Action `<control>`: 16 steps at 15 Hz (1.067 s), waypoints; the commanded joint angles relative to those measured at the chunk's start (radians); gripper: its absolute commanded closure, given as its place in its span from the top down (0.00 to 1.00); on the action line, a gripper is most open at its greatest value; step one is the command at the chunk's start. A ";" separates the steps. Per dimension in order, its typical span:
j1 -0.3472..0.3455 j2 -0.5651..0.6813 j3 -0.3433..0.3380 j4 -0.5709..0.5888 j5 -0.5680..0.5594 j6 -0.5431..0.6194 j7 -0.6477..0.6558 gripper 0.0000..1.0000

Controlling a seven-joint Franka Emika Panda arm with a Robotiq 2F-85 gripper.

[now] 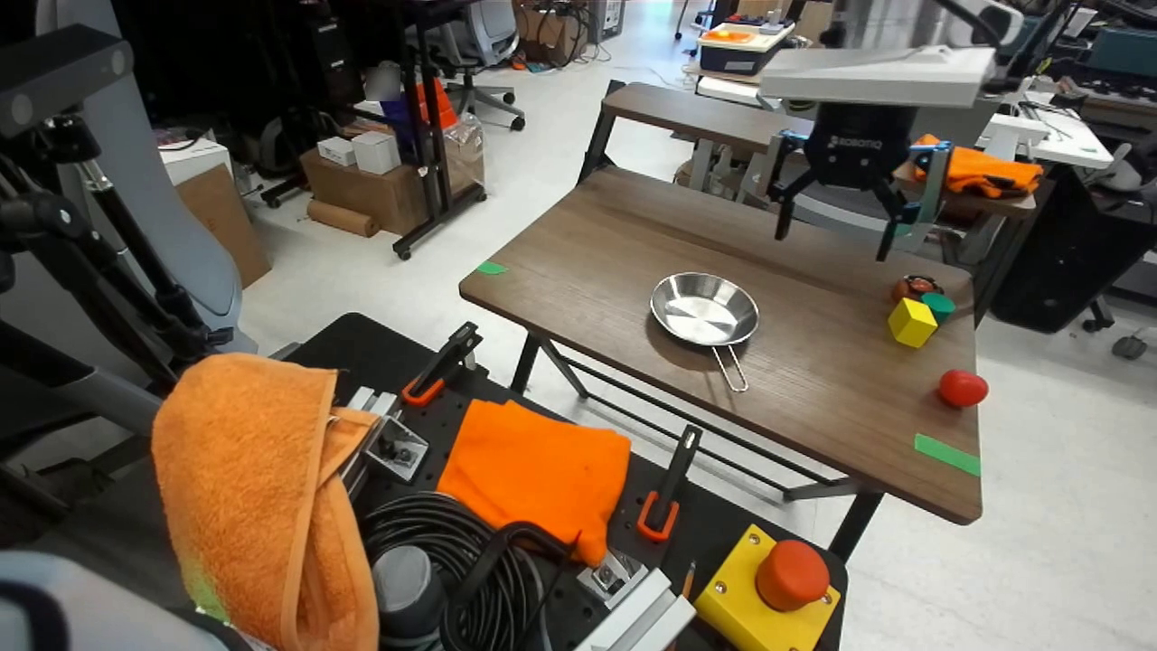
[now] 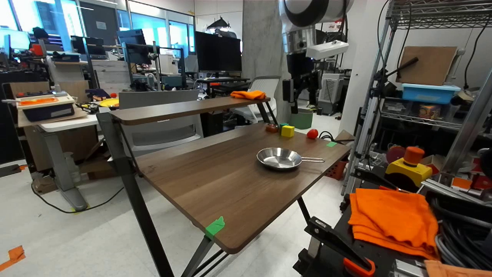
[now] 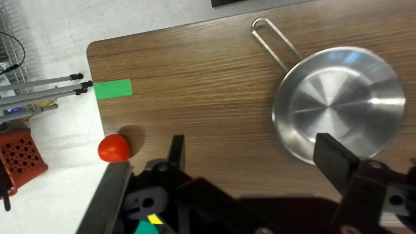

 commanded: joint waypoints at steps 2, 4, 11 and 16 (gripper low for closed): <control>0.066 -0.172 0.050 -0.239 -0.091 0.081 0.045 1.00; 0.078 -0.207 0.073 -0.284 -0.091 0.095 0.059 1.00; 0.103 -0.350 0.107 -0.419 -0.194 0.238 0.237 1.00; 0.097 -0.460 0.159 -0.513 -0.325 0.264 0.337 1.00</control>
